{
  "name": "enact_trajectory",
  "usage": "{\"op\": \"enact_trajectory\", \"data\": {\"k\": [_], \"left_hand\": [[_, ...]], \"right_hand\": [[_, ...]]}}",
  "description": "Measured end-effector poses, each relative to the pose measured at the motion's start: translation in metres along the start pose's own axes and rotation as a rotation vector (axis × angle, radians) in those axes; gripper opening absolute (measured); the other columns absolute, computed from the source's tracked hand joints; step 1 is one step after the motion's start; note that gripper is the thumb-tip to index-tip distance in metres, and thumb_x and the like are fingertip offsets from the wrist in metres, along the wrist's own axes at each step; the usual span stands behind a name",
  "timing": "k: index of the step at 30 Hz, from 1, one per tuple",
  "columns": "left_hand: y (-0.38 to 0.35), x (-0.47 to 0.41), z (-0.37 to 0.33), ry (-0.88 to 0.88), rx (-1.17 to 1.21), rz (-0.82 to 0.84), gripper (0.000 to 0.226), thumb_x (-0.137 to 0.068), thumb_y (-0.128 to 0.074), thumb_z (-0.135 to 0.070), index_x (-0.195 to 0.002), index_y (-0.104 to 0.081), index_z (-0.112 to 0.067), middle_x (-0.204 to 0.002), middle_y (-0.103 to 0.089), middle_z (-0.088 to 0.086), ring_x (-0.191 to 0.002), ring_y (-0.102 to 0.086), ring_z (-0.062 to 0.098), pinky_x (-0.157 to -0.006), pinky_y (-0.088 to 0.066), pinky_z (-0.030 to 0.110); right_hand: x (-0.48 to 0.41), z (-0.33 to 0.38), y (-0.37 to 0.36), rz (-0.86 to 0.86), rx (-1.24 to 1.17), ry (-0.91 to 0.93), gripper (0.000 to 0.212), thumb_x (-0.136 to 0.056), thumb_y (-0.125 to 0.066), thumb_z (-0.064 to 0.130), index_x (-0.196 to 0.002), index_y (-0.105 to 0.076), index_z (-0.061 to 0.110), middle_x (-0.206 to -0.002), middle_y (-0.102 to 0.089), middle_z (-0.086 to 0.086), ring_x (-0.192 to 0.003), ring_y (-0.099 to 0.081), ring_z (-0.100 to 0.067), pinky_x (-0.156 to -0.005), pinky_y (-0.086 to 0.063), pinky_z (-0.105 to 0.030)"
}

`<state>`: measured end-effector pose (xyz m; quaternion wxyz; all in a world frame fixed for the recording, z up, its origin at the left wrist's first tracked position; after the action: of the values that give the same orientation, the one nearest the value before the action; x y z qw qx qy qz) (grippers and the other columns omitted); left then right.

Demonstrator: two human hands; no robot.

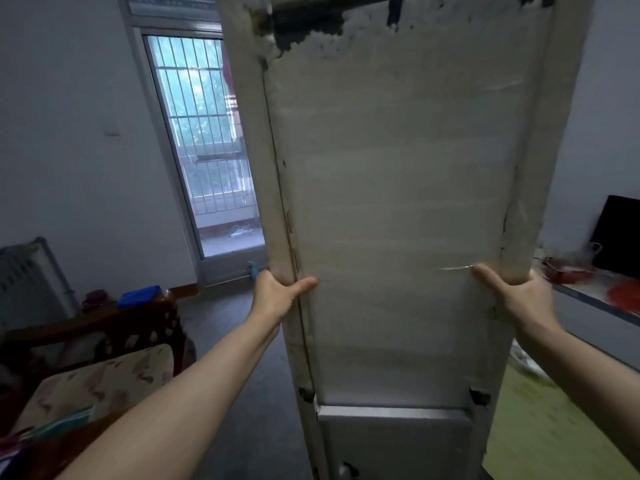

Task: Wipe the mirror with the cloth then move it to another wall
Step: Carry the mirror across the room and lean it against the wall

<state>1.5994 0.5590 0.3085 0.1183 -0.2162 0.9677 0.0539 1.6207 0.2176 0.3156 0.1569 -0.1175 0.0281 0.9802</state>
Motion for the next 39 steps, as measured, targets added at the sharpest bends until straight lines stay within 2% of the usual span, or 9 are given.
{"op": "enact_trajectory", "data": {"k": [4, 7, 9, 13, 18, 23, 27, 33, 39], "left_hand": [[0.016, -0.082, 0.026, 0.012, -0.008, -0.031, 0.032, -0.067, -0.080, 0.002, -0.095, -0.065, -0.004, -0.083, -0.067, 0.000, -0.055, -0.063, -0.011, -0.055, -0.050, 0.007], [0.033, -0.149, 0.041, 0.032, -0.011, -0.062, 0.026, -0.067, -0.080, 0.003, -0.079, -0.062, -0.011, -0.077, -0.065, -0.003, -0.050, -0.061, -0.011, -0.052, -0.050, 0.008], [0.045, -0.187, 0.049, 0.042, -0.014, -0.087, 0.028, -0.067, -0.081, 0.002, -0.075, -0.061, -0.016, -0.074, -0.064, -0.005, -0.052, -0.062, -0.007, -0.055, -0.053, 0.015], [0.074, -0.272, 0.071, 0.054, -0.026, -0.099, 0.026, -0.066, -0.082, -0.001, -0.079, -0.064, -0.014, -0.079, -0.068, 0.000, -0.070, -0.065, 0.012, -0.063, -0.056, 0.020], [0.109, -0.371, 0.103, 0.050, 0.000, -0.082, 0.030, -0.065, -0.083, -0.002, -0.083, -0.062, -0.016, -0.085, -0.069, 0.003, -0.078, -0.066, 0.021, -0.076, -0.056, 0.034], [0.145, -0.476, 0.135, 0.043, 0.026, -0.059, 0.030, -0.067, -0.080, 0.002, -0.086, -0.061, -0.012, -0.082, -0.066, -0.001, -0.072, -0.063, 0.011, -0.067, -0.056, 0.020], [0.163, -0.552, 0.153, 0.025, 0.027, -0.047, 0.041, -0.067, -0.080, 0.004, -0.102, -0.059, -0.004, -0.083, -0.066, -0.001, -0.064, -0.065, 0.000, -0.057, -0.052, 0.010], [0.184, -0.661, 0.190, 0.024, 0.007, -0.067, 0.040, -0.062, -0.085, -0.002, -0.095, -0.063, -0.007, -0.090, -0.070, 0.007, -0.080, -0.066, 0.022, -0.079, -0.055, 0.034], [0.202, -0.774, 0.234, 0.030, -0.044, -0.129, 0.043, -0.060, -0.087, -0.007, -0.097, -0.065, -0.006, -0.091, -0.071, 0.008, -0.080, -0.068, 0.021, -0.077, -0.055, 0.033]], "right_hand": [[-0.057, -0.021, -0.074, 0.009, -0.003, 0.025, 0.063, -0.052, -0.075, 0.052, -0.101, -0.065, 0.014, -0.097, -0.069, -0.011, -0.080, -0.063, -0.022, -0.071, -0.054, -0.040], [-0.103, -0.032, -0.139, 0.073, -0.025, 0.020, 0.052, -0.063, -0.076, 0.043, -0.102, -0.061, 0.012, -0.095, -0.065, -0.011, -0.076, -0.061, -0.020, -0.065, -0.054, -0.039], [-0.129, -0.037, -0.175, 0.067, -0.016, 0.016, 0.038, -0.070, -0.077, 0.036, -0.096, -0.062, 0.013, -0.093, -0.066, -0.012, -0.078, -0.063, -0.024, -0.066, -0.055, -0.045], [-0.179, -0.046, -0.257, 0.050, 0.008, 0.027, 0.040, -0.055, -0.078, 0.053, -0.075, -0.063, 0.022, -0.078, -0.066, 0.003, -0.070, -0.061, -0.015, -0.048, -0.053, -0.031], [-0.233, -0.063, -0.353, 0.038, -0.006, 0.027, 0.025, -0.070, -0.079, 0.033, -0.082, -0.066, 0.015, -0.077, -0.066, -0.007, -0.062, -0.057, -0.018, -0.054, -0.051, -0.036], [-0.283, -0.081, -0.452, -0.004, -0.011, 0.016, 0.042, -0.065, -0.080, 0.036, -0.094, -0.068, 0.008, -0.066, -0.066, 0.004, -0.042, -0.054, 0.004, -0.034, -0.043, -0.019], [-0.322, -0.090, -0.516, -0.014, -0.014, 0.005, 0.047, -0.068, -0.080, 0.032, -0.102, -0.067, 0.002, -0.080, -0.065, -0.010, -0.041, -0.053, 0.007, -0.033, -0.042, -0.017], [-0.383, -0.105, -0.603, 0.004, -0.037, 0.002, 0.043, -0.069, -0.080, 0.031, -0.100, -0.068, 0.004, -0.076, -0.064, -0.006, -0.042, -0.053, 0.008, -0.034, -0.041, -0.016], [-0.462, -0.128, -0.708, 0.061, -0.051, -0.001, 0.037, -0.071, -0.080, 0.026, -0.101, -0.066, 0.010, -0.084, -0.065, 0.001, -0.068, -0.059, -0.006, -0.042, -0.047, -0.013]]}}
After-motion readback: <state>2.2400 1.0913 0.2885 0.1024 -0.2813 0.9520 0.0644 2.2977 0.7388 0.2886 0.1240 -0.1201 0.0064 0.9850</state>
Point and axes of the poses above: each hand's wrist, its own x-axis away from the middle knuckle, its own y-axis out of the back of the hand, z = x × y, the point moved 2 cm from there along -x, towards the middle knuckle
